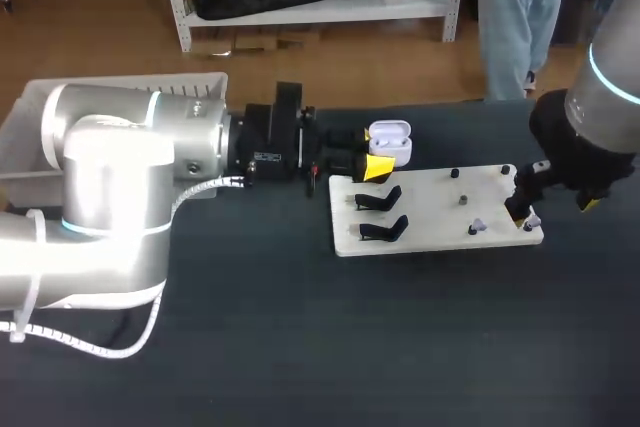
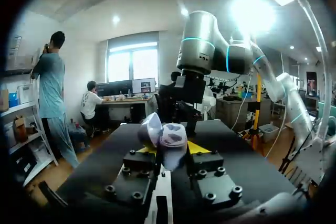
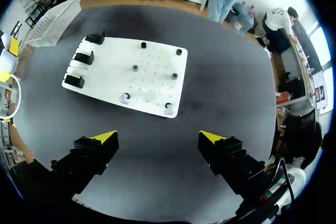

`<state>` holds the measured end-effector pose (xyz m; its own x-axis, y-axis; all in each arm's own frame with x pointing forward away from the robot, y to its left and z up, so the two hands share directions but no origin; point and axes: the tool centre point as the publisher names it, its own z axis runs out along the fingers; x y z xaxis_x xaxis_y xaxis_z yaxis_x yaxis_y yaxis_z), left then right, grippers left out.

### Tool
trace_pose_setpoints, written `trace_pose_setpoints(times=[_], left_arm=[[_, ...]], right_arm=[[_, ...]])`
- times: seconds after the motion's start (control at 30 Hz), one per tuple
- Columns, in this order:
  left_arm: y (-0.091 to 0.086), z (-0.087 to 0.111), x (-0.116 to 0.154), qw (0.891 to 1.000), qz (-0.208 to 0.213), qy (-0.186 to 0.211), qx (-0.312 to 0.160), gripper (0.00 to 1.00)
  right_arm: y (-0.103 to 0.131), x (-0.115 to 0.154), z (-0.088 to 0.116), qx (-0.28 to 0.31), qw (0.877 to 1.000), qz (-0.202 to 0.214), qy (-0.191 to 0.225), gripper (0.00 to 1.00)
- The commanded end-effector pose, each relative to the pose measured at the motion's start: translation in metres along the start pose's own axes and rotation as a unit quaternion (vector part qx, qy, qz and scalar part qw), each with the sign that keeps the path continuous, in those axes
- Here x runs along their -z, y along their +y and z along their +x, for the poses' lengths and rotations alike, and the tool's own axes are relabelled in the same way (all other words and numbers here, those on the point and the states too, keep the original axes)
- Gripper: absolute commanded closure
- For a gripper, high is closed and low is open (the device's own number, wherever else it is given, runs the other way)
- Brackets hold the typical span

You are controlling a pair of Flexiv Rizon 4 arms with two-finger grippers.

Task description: Pick up each earbud case from the left stands, insert the matching earbuds, close the lid, and place the case in the box.

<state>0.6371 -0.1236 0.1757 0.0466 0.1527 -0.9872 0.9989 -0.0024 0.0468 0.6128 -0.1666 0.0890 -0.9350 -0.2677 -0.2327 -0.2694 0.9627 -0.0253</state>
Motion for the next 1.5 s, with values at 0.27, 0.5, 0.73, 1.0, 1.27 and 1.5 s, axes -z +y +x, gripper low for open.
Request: trace_pose_setpoints(times=[0.27,0.5,0.73,1.0,1.27,1.5], left_arm=[[-0.001,0.001,0.0,1.0,-0.003,-0.004,-0.002,1.0],[-0.001,0.001,0.0,1.0,-0.003,-0.004,-0.002,1.0],[-0.001,0.001,0.0,1.0,-0.003,-0.004,-0.002,1.0],[-0.001,0.001,0.0,1.0,-0.003,-0.004,-0.002,1.0],[-0.001,0.001,0.0,1.0,-0.003,-0.004,-0.002,1.0],[-0.001,0.001,0.0,1.0,-0.003,-0.004,-0.002,1.0]], right_arm=[[0.0,-0.04,-0.001,0.026,0.999,0.0,0.038,0.0],[-0.012,-0.05,-0.006,0.026,0.999,0.008,0.044,0.04],[-0.015,-0.061,-0.013,0.022,0.999,0.011,0.041,0.5],[-0.018,-0.067,-0.016,0.012,0.999,0.026,0.034,0.51],[-0.018,-0.071,-0.017,-0.002,0.999,0.024,0.035,0.52],[-0.017,-0.073,-0.017,-0.009,0.999,0.025,0.034,0.54]])
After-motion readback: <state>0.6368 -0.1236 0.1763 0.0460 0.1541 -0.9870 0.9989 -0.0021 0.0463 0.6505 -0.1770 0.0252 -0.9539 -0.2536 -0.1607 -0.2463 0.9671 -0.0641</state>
